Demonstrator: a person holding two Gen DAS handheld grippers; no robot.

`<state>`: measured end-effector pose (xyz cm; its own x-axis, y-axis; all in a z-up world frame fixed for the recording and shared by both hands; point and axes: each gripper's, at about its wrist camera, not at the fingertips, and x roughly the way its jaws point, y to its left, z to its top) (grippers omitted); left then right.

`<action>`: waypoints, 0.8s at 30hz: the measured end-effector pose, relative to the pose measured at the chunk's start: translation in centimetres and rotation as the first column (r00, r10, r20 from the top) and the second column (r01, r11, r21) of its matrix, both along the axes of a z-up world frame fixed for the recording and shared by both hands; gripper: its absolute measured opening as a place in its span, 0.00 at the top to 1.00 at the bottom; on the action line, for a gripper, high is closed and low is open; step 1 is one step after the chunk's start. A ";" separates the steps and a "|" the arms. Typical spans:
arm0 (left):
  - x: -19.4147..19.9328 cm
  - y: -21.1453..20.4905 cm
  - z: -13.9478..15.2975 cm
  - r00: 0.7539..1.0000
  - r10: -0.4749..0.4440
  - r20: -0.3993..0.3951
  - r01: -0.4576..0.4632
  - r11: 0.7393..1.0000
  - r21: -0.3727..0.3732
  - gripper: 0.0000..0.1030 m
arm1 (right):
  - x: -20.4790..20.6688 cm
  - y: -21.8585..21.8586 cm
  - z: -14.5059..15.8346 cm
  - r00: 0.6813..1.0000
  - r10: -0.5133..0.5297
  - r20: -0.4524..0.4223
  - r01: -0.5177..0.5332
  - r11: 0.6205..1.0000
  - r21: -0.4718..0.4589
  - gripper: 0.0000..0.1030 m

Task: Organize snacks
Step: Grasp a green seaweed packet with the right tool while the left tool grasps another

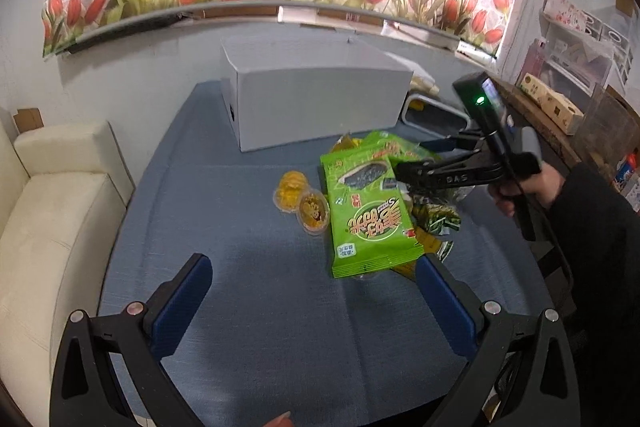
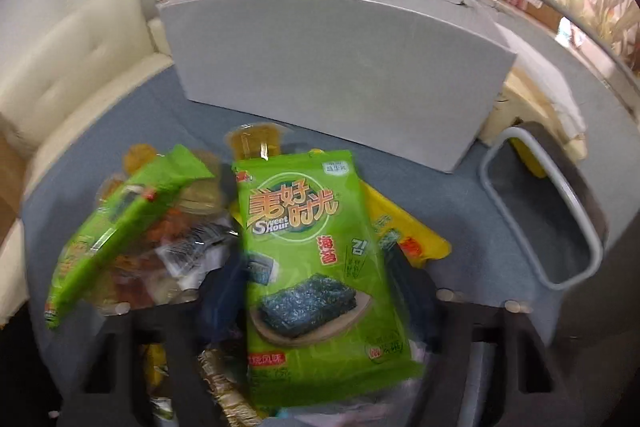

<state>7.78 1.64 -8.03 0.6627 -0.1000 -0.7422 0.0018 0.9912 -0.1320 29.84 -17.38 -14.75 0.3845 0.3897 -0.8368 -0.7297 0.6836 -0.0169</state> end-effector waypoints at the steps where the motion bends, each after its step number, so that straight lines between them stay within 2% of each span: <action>1: 0.4 -0.1 -0.4 1.000 -0.005 -0.024 0.005 1.000 -0.003 0.00 | -0.2 0.0 0.1 1.000 0.013 -0.005 -0.013 1.000 0.002 0.31; 4: 1.7 -0.8 -0.8 1.000 -0.019 -0.023 0.018 1.000 -0.018 0.00 | -1.6 -0.3 0.7 0.999 0.020 0.038 -0.020 1.000 -0.007 0.31; 7: 3.1 -1.7 -1.0 0.999 -0.033 -0.035 0.032 0.999 -0.007 0.00 | -2.9 -0.9 1.8 0.997 -0.033 0.077 0.032 0.999 0.010 0.31; 11: 5.7 -2.7 -2.0 0.997 -0.013 -0.073 0.011 1.000 -0.026 0.00 | -6.0 -3.1 4.4 0.979 -0.167 0.118 0.159 0.984 0.074 0.31; 16: 8.8 -4.5 -4.0 0.989 -0.066 -0.136 0.062 0.997 -0.037 0.00 | -10.4 -5.9 7.2 0.962 -0.233 0.145 0.213 0.967 0.142 0.31; 19: 9.9 -4.5 -5.1 0.984 -0.056 -0.171 0.050 0.998 -0.044 0.00 | -13.0 -7.5 8.0 0.953 -0.269 0.138 0.240 0.952 0.191 0.31; 21: 10.4 -4.3 -5.7 0.980 -0.063 -0.189 0.050 0.996 -0.078 0.01 | -14.7 -8.0 8.4 0.952 -0.273 0.142 0.239 0.946 0.219 0.31; 22: 10.5 -4.2 -5.8 0.979 -0.066 -0.193 0.049 0.994 -0.093 0.08 | -15.3 -8.3 8.5 0.951 -0.275 0.142 0.238 0.944 0.230 0.31; 23: 10.7 -4.0 -6.0 0.976 -0.069 -0.206 0.047 0.993 -0.108 0.25 | -15.8 -8.5 8.6 0.951 -0.276 0.141 0.238 0.941 0.239 0.31; 24: 10.9 -4.0 -6.2 0.974 -0.071 -0.215 0.047 0.992 -0.116 0.30 | -16.2 -8.7 8.6 0.950 -0.278 0.143 0.239 0.940 0.243 0.31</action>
